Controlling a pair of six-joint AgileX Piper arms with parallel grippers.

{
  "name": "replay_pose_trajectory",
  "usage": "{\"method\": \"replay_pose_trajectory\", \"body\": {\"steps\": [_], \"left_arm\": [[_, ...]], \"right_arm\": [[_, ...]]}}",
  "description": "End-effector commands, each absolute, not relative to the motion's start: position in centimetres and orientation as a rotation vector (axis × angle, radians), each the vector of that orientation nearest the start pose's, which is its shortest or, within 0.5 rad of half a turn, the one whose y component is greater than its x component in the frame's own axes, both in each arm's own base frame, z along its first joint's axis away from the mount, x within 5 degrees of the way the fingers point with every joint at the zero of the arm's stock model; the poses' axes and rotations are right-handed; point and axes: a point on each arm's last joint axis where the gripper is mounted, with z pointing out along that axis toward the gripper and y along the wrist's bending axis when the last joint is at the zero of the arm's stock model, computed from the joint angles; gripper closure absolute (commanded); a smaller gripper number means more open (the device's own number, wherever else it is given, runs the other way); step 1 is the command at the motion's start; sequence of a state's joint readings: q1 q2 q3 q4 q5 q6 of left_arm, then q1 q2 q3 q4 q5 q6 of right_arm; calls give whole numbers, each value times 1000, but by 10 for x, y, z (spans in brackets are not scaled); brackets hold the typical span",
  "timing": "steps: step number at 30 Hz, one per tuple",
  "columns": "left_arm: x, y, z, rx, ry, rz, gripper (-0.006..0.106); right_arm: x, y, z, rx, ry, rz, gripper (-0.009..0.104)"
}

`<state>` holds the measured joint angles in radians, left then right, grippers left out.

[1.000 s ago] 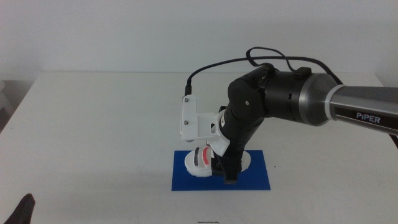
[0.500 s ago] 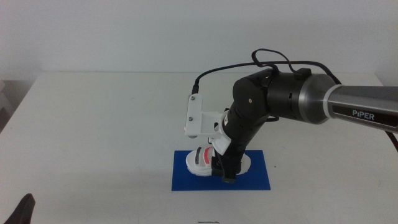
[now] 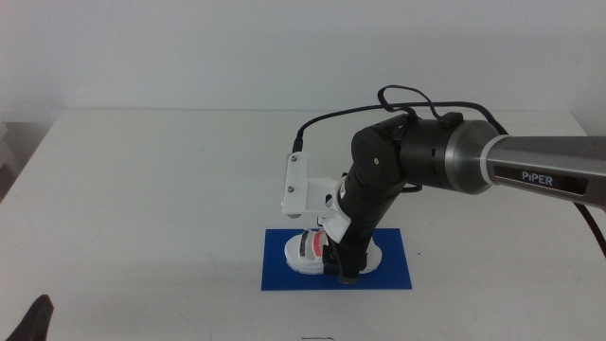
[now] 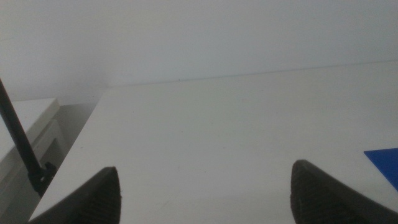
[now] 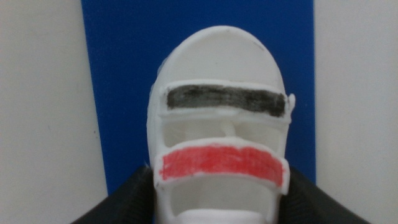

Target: Use one arm to grab the shoe from the table and place it on the mat.

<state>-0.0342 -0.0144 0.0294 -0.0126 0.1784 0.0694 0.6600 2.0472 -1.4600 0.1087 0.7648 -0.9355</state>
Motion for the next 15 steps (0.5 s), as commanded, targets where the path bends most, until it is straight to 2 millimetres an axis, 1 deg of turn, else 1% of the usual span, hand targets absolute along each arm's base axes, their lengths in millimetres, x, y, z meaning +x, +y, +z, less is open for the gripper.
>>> {"method": "replay_pose_trajectory", "body": {"steps": [1,2,3,4,8,10,12,15], "left_arm": [[55,-2,198,58,1570,-5,7],[55,-2,198,58,1570,-5,7],[55,-2,198,58,1570,-5,7],[55,-2,198,58,1570,-5,7],[55,-2,198,58,1570,-5,7],[55,-2,198,58,1570,-5,7],[55,-2,198,58,1570,-5,7],[55,-2,198,58,1570,-5,7]], "right_arm": [[334,263,200,-1879,1966,47,96],[334,263,200,-1880,1966,47,95],[334,263,200,-1884,1963,46,89],[333,263,200,-1882,1974,53,39],[333,263,201,-1878,1973,54,17],[332,262,207,-1855,1976,56,10],[329,258,223,-1821,1978,58,6],[321,241,259,-1655,2027,77,5]]}}
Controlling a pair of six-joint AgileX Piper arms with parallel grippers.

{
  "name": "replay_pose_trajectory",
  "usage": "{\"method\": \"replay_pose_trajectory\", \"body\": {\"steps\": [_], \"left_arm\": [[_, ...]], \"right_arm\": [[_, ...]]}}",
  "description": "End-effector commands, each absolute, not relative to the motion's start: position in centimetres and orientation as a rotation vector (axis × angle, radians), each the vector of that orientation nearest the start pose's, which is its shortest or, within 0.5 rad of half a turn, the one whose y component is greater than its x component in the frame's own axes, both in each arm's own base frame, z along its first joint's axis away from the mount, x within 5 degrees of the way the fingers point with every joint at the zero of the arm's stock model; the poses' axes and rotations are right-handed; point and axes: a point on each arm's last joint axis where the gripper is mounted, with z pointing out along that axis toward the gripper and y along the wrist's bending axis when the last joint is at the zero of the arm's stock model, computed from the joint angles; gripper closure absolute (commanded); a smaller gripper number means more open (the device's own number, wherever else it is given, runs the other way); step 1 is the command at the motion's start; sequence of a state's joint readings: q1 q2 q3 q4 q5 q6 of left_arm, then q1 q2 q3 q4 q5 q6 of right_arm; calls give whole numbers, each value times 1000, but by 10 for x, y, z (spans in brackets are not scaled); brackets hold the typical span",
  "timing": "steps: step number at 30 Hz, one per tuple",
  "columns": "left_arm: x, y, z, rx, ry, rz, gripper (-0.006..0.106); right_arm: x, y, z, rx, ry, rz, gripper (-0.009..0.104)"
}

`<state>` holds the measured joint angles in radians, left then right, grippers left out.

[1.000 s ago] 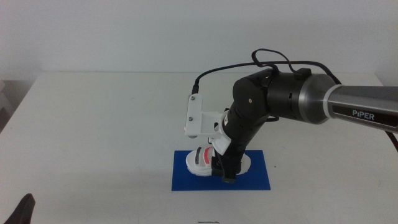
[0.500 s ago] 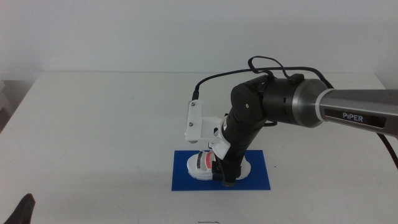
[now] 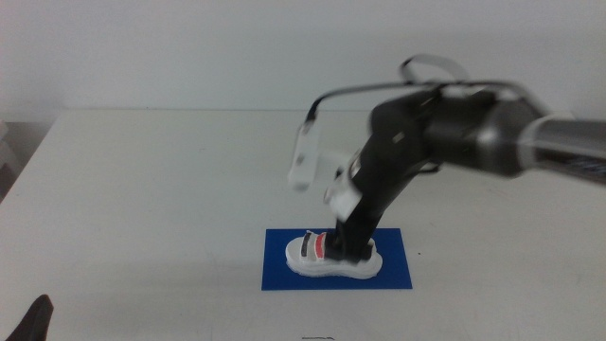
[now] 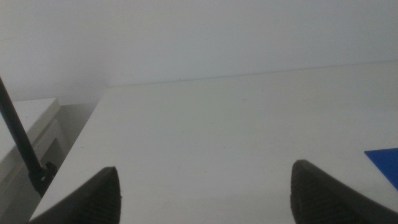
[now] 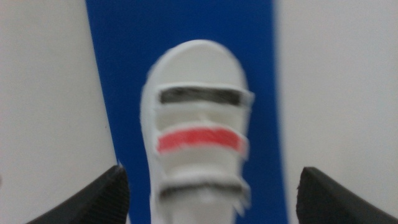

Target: Use one arm to grab the shoe from the table and place it on the mat.

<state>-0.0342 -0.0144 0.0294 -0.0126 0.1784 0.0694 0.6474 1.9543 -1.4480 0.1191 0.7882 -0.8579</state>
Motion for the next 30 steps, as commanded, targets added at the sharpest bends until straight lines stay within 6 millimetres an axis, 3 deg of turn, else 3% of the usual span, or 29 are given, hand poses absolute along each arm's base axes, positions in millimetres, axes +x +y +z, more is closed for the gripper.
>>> {"method": "replay_pose_trajectory", "body": {"steps": [1,5,8,11,16,21,24,30], "left_arm": [[55,-2,198,58,1570,-5,7],[55,-2,198,58,1570,-5,7],[55,-2,198,58,1570,-5,7],[55,-2,198,58,1570,-5,7],[55,-2,198,58,1570,-5,7],[55,-2,198,58,1570,-5,7],[55,-2,198,58,1570,-5,7],[55,-2,198,58,1570,-5,7]], "right_arm": [[317,232,274,-1564,2050,92,5],[290,183,324,-1159,2085,142,7],[265,144,340,-845,2074,186,10],[237,109,343,-593,2057,223,12],[184,71,339,-520,1999,151,16],[141,54,341,-500,1895,148,16],[125,48,333,-488,1870,151,16],[101,37,299,-440,1725,151,16]]}}
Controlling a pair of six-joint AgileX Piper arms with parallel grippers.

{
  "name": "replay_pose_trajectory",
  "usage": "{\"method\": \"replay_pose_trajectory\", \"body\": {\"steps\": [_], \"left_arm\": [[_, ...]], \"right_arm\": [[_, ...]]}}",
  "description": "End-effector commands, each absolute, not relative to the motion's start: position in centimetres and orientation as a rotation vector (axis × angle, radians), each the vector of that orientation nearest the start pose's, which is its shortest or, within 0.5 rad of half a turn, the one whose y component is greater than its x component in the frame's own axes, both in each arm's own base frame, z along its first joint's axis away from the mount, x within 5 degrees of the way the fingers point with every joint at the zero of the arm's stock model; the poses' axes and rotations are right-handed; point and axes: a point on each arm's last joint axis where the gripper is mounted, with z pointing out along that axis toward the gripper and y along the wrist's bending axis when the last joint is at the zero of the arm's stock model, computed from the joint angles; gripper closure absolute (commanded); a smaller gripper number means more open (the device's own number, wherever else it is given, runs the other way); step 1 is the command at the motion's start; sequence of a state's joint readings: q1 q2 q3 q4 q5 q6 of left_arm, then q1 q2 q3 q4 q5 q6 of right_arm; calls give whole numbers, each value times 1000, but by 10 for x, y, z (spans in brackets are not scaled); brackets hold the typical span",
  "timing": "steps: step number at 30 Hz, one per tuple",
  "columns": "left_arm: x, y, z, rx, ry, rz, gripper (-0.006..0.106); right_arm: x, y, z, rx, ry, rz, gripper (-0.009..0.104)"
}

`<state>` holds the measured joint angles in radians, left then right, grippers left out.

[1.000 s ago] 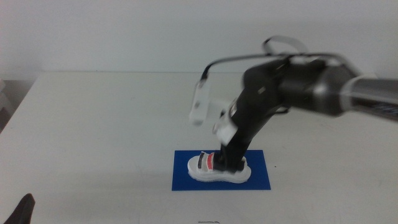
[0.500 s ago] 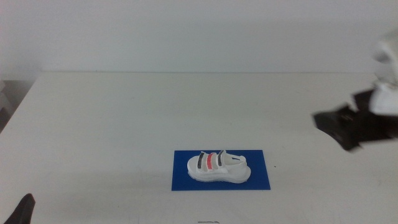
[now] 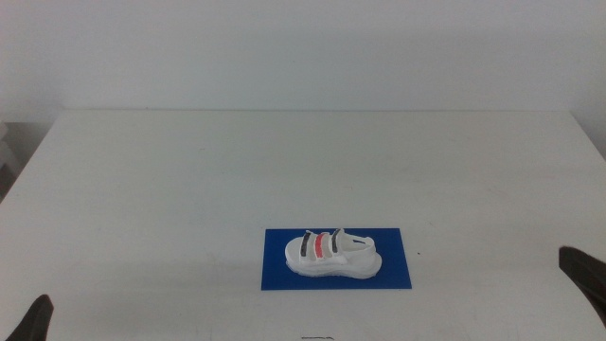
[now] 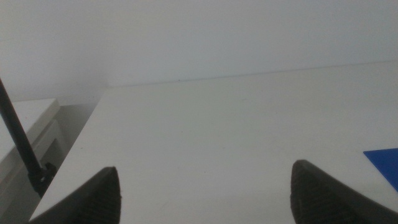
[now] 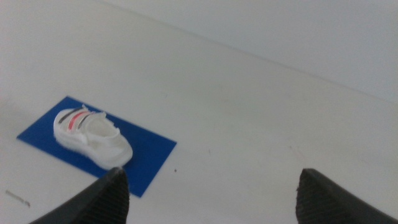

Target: Use one arm to grab the shoe from the table and place it on the mat.

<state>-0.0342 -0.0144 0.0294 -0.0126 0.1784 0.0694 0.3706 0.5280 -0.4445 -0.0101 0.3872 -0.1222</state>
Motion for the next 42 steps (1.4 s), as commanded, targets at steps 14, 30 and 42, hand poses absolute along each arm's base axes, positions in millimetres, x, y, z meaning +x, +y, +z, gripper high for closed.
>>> {"method": "replay_pose_trajectory", "body": {"steps": [14,30,42], "left_arm": [[55,-2,198,58,1570,-5,7],[55,-2,198,58,1571,-5,7],[55,-2,198,58,1571,-5,7]], "right_arm": [[64,23,272,-370,1536,181,16],[47,16,226,-384,1471,143,16],[51,18,196,-384,1589,170,16]]}}
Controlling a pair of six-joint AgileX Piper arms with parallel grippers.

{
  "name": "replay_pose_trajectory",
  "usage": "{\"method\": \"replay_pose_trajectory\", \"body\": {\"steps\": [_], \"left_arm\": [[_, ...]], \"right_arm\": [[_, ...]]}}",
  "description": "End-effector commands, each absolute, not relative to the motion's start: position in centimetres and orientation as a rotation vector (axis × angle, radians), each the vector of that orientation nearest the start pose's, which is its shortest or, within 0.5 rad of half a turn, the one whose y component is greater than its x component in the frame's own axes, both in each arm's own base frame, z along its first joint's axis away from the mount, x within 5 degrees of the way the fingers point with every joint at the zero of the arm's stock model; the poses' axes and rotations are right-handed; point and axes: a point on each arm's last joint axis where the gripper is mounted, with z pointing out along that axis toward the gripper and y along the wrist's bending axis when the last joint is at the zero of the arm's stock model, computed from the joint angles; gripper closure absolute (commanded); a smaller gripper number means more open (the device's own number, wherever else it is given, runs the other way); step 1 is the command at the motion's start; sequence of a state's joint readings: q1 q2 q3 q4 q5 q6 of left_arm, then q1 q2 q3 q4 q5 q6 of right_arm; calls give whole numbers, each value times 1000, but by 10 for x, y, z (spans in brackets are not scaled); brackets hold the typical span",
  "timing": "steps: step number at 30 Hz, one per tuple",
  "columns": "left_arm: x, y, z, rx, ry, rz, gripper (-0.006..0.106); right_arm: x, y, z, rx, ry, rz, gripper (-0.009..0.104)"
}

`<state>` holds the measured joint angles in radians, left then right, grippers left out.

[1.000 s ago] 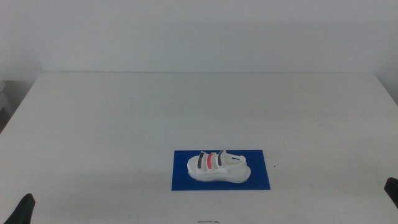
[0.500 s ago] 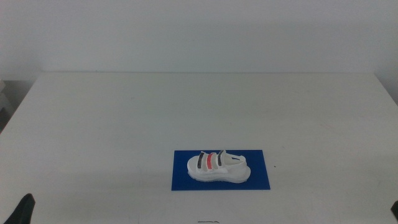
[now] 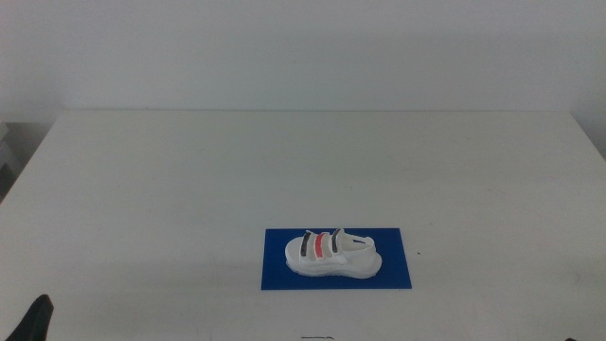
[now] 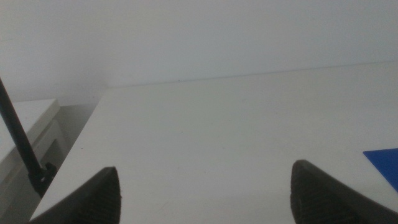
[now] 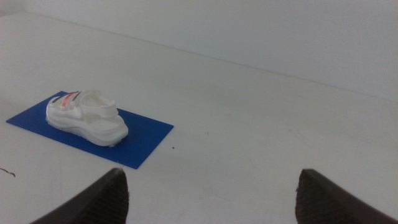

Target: Use one arm to grab the shoe from the table and place it on the mat.

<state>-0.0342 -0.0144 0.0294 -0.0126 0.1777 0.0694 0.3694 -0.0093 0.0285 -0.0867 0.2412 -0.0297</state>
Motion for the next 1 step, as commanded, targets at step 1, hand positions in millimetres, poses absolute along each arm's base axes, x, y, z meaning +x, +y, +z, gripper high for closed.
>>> {"method": "replay_pose_trajectory", "body": {"steps": [1], "left_arm": [[55,-2,198,58,1571,-5,7]], "right_arm": [[51,18,196,-386,1588,166,16]]}}
